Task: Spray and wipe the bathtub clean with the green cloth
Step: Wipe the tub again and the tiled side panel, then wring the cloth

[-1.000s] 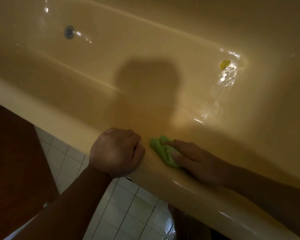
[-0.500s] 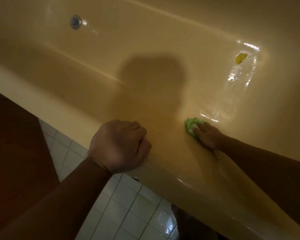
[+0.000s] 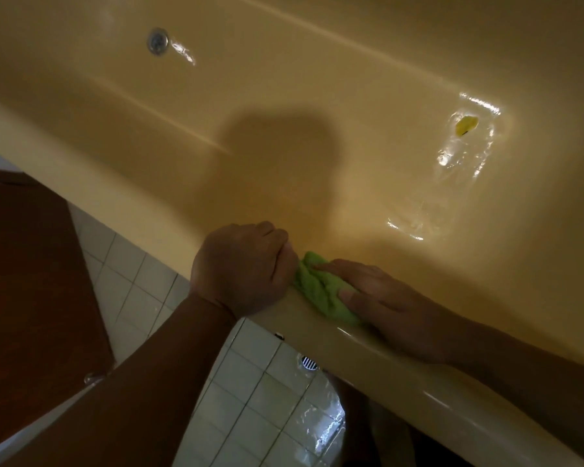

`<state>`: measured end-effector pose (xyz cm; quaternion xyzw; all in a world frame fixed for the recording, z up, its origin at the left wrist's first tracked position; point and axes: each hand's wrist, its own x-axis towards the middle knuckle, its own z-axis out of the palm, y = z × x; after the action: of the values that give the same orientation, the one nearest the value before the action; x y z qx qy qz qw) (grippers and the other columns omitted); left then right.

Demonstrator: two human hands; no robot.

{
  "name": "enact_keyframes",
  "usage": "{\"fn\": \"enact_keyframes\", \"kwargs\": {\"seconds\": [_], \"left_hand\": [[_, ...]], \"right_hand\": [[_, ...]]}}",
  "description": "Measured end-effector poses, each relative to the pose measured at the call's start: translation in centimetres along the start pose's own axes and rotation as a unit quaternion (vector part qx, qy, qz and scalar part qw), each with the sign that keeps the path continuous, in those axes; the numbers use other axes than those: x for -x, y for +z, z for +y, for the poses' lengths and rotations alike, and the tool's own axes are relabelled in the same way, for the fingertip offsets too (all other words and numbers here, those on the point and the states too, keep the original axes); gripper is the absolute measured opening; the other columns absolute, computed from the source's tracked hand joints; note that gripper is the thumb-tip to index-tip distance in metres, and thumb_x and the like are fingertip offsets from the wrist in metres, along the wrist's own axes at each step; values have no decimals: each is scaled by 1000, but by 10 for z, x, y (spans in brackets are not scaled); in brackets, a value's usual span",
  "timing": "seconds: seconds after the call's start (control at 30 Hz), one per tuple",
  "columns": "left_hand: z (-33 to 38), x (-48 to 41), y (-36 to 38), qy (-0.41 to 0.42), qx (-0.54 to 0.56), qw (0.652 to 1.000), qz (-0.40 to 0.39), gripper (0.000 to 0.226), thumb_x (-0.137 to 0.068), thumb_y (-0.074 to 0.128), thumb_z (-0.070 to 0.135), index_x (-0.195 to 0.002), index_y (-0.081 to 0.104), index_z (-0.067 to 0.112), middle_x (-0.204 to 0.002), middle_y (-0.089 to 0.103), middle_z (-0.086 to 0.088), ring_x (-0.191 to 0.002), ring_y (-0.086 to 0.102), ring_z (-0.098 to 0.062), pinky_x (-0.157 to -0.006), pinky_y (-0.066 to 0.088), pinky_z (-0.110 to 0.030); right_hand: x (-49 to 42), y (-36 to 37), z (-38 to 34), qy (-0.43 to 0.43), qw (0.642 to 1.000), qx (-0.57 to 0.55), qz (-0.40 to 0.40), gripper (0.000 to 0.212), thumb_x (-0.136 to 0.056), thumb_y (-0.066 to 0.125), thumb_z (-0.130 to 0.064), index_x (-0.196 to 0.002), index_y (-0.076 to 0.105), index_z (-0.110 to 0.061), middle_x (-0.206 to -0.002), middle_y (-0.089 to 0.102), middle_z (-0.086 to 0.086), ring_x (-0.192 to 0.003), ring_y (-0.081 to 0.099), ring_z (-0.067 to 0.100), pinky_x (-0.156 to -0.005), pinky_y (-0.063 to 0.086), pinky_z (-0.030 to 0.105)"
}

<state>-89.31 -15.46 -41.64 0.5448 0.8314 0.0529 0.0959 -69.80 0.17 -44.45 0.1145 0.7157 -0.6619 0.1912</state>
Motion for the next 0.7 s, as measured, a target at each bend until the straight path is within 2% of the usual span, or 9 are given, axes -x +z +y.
{"fn": "enact_keyframes", "kwargs": {"seconds": [0.1,0.17,0.23,0.27,0.3,0.37,0.43,0.57,0.7], "left_hand": [[-3,-1,1,3,1,1000,2,37,-100,43,27,-71,63,15,-68,58,-6,-55,51,-34,-48,39,-39],[-6,-1,1,4,6,1000,-5,38,-100,43,27,-70,63,15,-67,58,-5,-55,50,-33,-48,40,-39],[-9,0,2,10,5,1000,-11,38,-100,43,28,-69,63,15,-67,58,-5,-55,50,-33,-49,40,-40],[-11,0,3,15,3,1000,-15,39,-100,44,29,-68,63,16,-67,58,-4,-55,51,-32,-49,41,-40],[-12,1,3,21,1,1000,-22,40,-100,44,31,-68,63,16,-66,59,-3,-55,51,-31,-49,41,-39],[-16,2,3,45,-3,998,-38,42,-100,45,35,-66,63,17,-65,59,-1,-55,50,-28,-51,41,-37],[-19,3,1,72,-6,996,-57,42,-100,46,38,-66,63,18,-65,59,0,-56,50,-26,-53,40,-35],[-23,3,-4,94,15,991,-93,45,-104,42,40,-69,62,18,-67,56,1,-58,47,-25,-57,39,-37],[-27,5,-6,92,11,989,-113,42,-105,44,39,-77,67,18,-75,63,1,-64,55,-23,-66,42,-38]], "right_hand": [[-27,-1,53,63,997,-35,10,52,-104,30,-55,-153,42,-40,-153,42,-30,-139,35,-15,-113,22,6],[-46,-4,108,109,993,-24,28,57,-104,30,-64,-153,45,-40,-158,39,-25,-144,35,-8,-123,21,20],[-63,-9,164,187,981,33,44,77,-95,22,-83,-156,39,-40,-164,35,-17,-151,30,5,-129,18,37],[-72,-12,183,231,970,60,51,86,-91,18,-87,-160,35,-38,-167,33,-10,-154,27,13,-129,16,41],[-81,-13,195,272,957,84,51,86,-93,16,-82,-162,30,-33,-169,29,0,-157,22,20,-129,14,42],[-94,-11,195,321,940,109,46,69,-106,19,-63,-165,22,-26,-171,21,10,-159,14,26,-127,11,40],[-95,-9,173,309,946,87,40,59,-111,25,-52,-164,22,-28,-172,21,5,-159,15,24,-127,11,38],[-69,-5,106,204,978,-7,34,52,-109,39,-49,-159,35,-37,-166,33,-11,-153,28,11,-121,16,23],[-40,-1,21,61,997,-35,-16,58,-102,36,-59,-157,36,-42,-152,43,-26,-140,36,-8,-111,24,10]]}}
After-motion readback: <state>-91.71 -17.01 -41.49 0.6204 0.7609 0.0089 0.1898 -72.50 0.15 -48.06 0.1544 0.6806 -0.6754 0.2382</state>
